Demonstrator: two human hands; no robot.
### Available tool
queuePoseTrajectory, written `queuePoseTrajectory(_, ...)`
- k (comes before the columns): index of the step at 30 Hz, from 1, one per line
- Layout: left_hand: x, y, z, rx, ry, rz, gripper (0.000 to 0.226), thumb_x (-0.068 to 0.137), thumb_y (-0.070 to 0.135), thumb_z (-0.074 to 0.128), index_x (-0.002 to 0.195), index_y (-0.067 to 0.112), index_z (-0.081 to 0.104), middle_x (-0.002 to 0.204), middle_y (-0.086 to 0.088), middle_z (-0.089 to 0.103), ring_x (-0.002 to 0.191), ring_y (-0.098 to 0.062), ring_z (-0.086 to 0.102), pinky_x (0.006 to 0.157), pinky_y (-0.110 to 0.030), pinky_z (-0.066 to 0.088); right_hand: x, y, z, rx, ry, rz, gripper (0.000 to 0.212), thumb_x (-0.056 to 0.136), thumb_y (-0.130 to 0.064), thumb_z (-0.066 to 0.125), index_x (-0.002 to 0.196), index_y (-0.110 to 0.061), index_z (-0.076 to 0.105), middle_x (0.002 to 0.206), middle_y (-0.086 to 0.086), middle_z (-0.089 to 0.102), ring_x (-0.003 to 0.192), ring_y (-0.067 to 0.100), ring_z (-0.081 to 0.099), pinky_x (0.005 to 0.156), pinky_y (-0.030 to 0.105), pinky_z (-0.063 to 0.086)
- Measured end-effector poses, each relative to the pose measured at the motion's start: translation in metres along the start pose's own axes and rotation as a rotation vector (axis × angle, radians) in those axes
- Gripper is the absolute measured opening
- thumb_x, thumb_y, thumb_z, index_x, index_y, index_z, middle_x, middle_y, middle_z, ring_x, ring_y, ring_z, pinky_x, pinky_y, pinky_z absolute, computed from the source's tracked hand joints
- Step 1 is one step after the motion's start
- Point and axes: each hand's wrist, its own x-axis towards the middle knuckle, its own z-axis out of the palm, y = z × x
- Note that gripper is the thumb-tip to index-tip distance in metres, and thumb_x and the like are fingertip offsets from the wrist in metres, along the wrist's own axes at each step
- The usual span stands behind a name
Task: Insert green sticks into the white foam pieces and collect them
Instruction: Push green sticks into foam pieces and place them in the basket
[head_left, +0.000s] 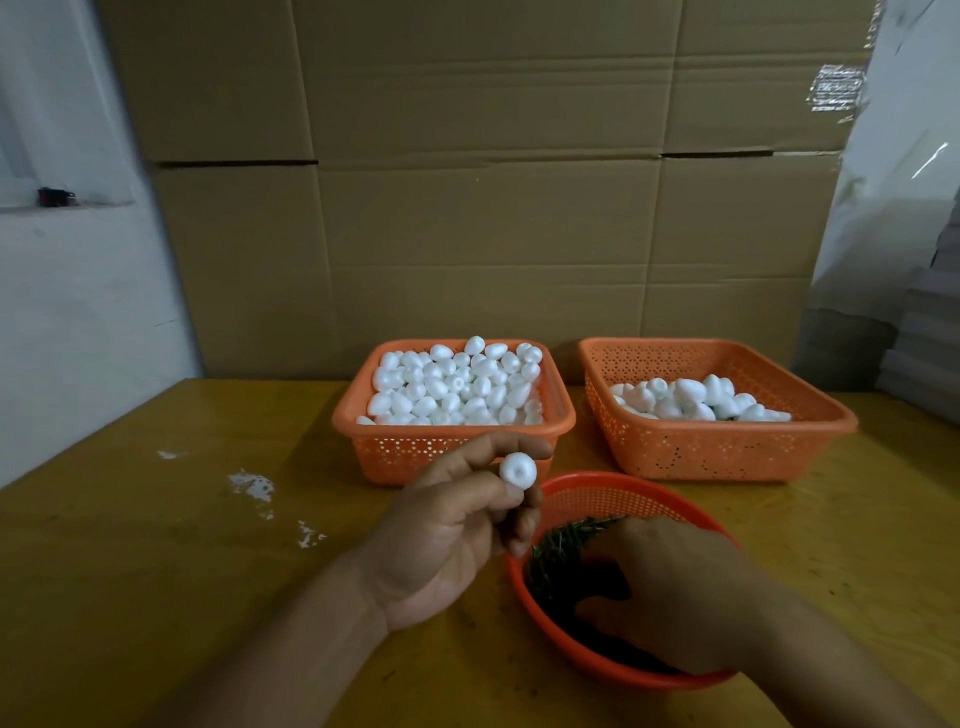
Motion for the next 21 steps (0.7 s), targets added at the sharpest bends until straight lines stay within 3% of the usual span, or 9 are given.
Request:
queuePoseTrajectory(4, -0.0007, -0.0002, 0.0037, -0.014, 0.022, -0.011, 0.034, 0.085, 0.020, 0.060, 0.115, 0.007, 0.070, 0.085, -0.009, 0.058, 0.068, -0.017, 0.054, 0.059, -0.027, 0.042, 0.0025, 0.0002, 0.0010, 0.008, 0.000, 0.003, 0.029, 0.092, -0.049, 0.058, 0.109, -0.028, 0.070, 0.101, -0.011, 0.068, 0.093, 0.011, 0.064, 0.082, 0.034, 0.057)
queuePoseTrajectory(11, -0.0010, -0.0041, 0.0045, 0.117, 0.078, 0.061, 0.034, 0.083, 0.020, 0.070, 0.111, 0.002, 0.072, 0.088, -0.011, 0.062, 0.073, -0.015, 0.057, 0.063, -0.025, 0.044, 0.0052, 0.0024, 0.0050, 0.067, 0.037, 0.008, 0.021, 0.092, -0.043, 0.062, 0.109, -0.034, 0.069, 0.103, -0.014, 0.068, 0.094, 0.008, 0.063, 0.081, 0.030, 0.057)
queuePoseTrajectory(17, -0.0021, -0.0023, 0.0056, 0.115, 0.138, 0.088, 0.027, 0.080, 0.020, 0.071, 0.103, 0.011, 0.059, 0.077, -0.011, 0.065, 0.062, -0.015, 0.055, 0.056, -0.023, 0.044, 0.0049, 0.0073, 0.0029, 0.154, 0.106, 0.041, 0.014, 0.083, -0.043, 0.069, 0.087, -0.031, 0.064, 0.085, -0.014, 0.063, 0.078, 0.003, 0.060, 0.068, 0.024, 0.054)
queuePoseTrajectory(21, -0.0024, -0.0024, 0.0065, 0.111, 0.145, 0.068, 0.022, 0.081, 0.021, 0.068, 0.099, 0.011, 0.061, 0.075, -0.009, 0.063, 0.060, -0.015, 0.053, 0.054, -0.023, 0.041, 0.0051, 0.0093, -0.0008, 0.269, 0.151, 0.070, 0.011, 0.083, -0.040, 0.071, 0.082, -0.030, 0.067, 0.082, -0.006, 0.066, 0.072, 0.007, 0.063, 0.062, 0.024, 0.055)
